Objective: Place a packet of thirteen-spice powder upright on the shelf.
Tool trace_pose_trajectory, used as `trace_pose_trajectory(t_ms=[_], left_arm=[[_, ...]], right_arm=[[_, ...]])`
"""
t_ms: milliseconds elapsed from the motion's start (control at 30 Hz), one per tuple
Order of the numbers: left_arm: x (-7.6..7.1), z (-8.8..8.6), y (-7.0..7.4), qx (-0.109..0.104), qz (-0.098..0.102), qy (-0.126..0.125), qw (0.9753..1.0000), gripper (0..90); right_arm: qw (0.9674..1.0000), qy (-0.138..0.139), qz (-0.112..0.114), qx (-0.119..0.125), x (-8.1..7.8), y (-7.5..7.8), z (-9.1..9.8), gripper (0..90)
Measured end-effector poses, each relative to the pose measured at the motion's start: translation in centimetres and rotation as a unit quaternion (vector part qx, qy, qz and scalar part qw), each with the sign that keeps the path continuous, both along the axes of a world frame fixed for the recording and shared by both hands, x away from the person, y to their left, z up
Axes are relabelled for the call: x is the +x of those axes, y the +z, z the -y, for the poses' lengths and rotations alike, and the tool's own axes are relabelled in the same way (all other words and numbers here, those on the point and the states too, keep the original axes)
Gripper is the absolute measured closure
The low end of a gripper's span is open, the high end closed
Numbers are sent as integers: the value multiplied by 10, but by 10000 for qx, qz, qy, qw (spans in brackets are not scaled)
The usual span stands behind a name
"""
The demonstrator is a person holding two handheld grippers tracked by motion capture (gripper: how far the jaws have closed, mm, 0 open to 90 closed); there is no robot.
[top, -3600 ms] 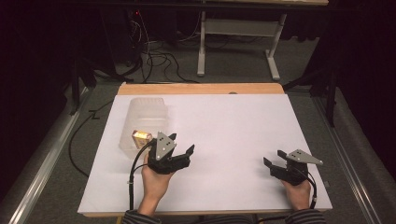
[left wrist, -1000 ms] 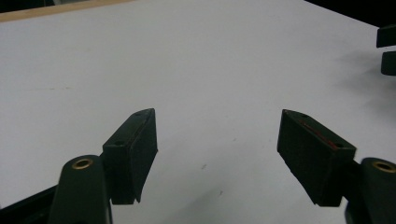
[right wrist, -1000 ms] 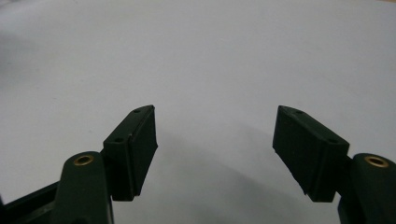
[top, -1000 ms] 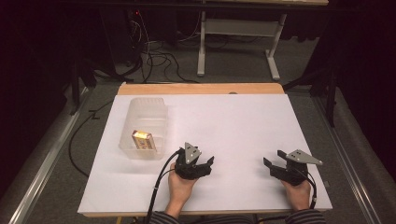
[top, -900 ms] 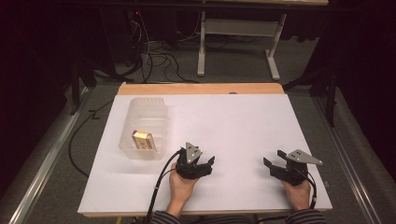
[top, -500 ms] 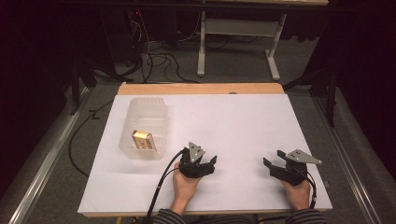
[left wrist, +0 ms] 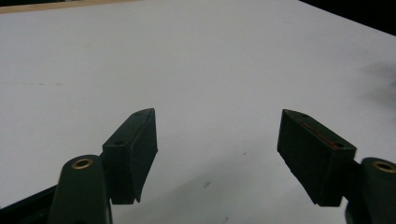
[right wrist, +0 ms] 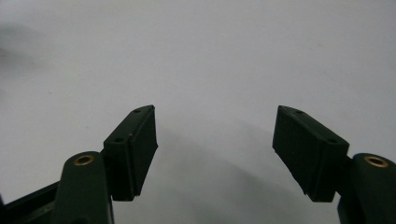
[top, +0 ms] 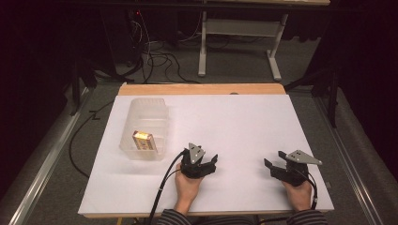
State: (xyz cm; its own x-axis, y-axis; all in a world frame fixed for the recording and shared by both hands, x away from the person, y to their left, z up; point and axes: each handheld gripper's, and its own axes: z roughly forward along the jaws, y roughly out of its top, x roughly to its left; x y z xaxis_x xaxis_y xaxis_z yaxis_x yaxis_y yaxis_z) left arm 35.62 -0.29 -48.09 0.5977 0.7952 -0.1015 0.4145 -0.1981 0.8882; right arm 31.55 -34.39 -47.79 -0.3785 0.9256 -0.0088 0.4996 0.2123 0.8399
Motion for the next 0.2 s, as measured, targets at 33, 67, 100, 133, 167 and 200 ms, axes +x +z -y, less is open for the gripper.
trace_pose_trajectory(t_ms=[33, 67, 100, 133, 167, 200], left_arm=[[0, 0, 0, -12, 2, 5, 10000, 290], [-1, 0, 0, 4, 20, 0, 10000, 287], [-1, 1, 0, 39, 47, -10, 10000, 286], [-2, 1, 0, 63, 90, -9, 9999, 286], [-2, 2, 0, 80, 110, -16, 9999, 286], [-3, 1, 0, 82, 113, -24, 9999, 283]], right_arm=[[10000, -10, 2, -4, 0, 0, 0, 310], [10000, 2, 12, -17, 0, 0, 1, 310], [10000, -16, -16, 6, 0, 0, 0, 310], [10000, -17, -21, 8, 1, 0, 0, 310], [10000, -5, -21, -4, 1, 0, 0, 309], [10000, 6, -9, -12, 1, 0, 0, 310]])
